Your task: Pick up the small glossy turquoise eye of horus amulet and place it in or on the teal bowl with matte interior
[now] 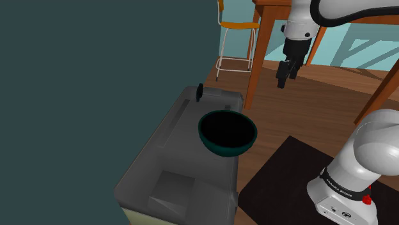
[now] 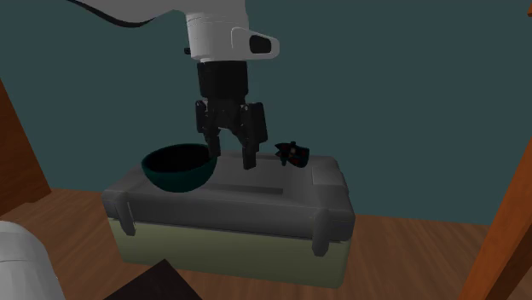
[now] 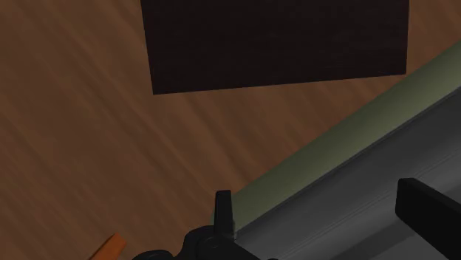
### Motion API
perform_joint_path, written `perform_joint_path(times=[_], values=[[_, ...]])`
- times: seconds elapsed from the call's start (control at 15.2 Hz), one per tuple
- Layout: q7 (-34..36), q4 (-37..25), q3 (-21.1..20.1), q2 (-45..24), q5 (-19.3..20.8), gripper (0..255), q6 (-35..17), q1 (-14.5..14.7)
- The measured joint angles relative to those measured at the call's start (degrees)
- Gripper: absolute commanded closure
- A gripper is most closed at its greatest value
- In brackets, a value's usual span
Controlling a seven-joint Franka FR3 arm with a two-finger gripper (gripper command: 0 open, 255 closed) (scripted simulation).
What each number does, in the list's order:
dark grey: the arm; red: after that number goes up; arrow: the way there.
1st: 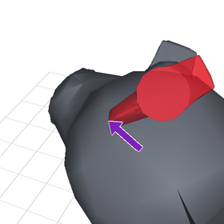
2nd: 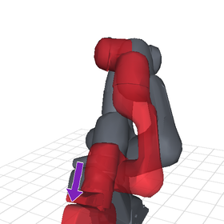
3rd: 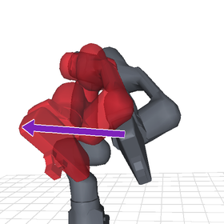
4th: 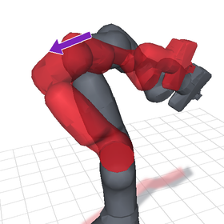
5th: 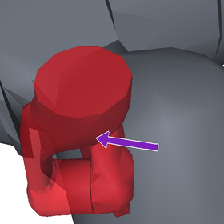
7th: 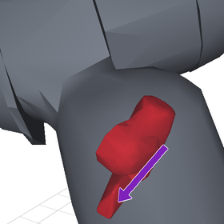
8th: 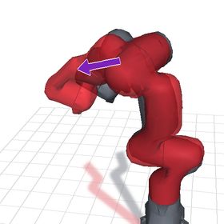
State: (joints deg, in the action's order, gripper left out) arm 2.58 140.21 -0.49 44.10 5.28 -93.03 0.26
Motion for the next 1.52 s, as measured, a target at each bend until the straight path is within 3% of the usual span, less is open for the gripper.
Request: perform_joint_path(times=[0.2,0.86,1.52], values=[[2.77,-0.37,-1.14,-1.96,-1.13,0,-1.61,-0.16],[25.09,-9.22,-9.33,-20.60,-7.05,0,-12.65,-2.04],[46.28,-25.99,-13.35,-41.97,-5.82,0,-19.28,-3.95]])
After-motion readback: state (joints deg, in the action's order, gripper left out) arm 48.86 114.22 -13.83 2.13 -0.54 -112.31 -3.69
